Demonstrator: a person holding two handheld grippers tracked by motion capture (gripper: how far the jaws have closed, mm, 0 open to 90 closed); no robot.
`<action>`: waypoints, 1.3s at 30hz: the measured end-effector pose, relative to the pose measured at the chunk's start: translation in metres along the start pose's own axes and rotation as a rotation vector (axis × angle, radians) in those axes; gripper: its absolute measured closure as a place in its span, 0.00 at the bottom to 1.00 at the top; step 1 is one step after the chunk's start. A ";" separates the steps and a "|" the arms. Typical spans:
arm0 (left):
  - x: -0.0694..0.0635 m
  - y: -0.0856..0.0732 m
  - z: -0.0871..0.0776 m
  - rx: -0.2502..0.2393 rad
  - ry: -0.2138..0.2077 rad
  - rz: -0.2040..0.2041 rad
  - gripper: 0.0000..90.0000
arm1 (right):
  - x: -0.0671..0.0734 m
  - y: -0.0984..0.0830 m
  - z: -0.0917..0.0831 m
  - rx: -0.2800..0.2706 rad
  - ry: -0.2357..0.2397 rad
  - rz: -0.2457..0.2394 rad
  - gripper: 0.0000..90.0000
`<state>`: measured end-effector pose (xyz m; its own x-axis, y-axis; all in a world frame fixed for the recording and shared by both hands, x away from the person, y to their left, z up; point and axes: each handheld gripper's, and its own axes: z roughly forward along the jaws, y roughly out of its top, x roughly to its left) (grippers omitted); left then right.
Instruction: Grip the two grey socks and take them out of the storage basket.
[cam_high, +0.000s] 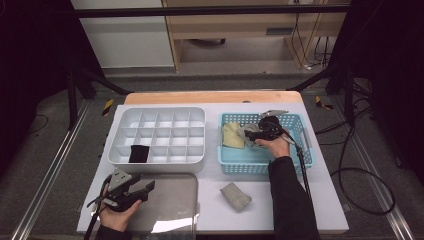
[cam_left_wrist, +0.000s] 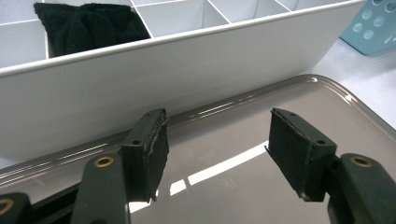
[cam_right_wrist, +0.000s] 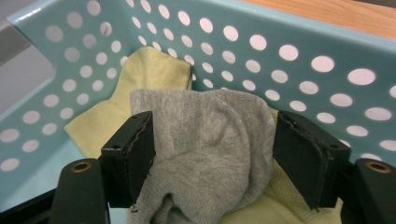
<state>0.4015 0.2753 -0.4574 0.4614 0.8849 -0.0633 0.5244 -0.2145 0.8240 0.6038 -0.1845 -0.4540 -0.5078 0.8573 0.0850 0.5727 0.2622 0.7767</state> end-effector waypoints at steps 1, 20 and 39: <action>0.000 0.000 0.000 0.000 0.000 -0.001 0.41 | 0.000 0.000 0.001 0.003 0.001 0.002 0.34; 0.000 -0.001 0.001 0.005 -0.001 -0.002 0.41 | 0.000 -0.005 0.006 0.118 0.038 0.027 0.74; 0.001 -0.001 0.002 0.008 -0.004 0.000 0.42 | -0.003 0.003 -0.010 0.075 0.098 0.085 0.95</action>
<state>0.4024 0.2757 -0.4593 0.4639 0.8834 -0.0658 0.5306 -0.2176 0.8192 0.6002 -0.1906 -0.4460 -0.5137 0.8314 0.2119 0.6609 0.2259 0.7157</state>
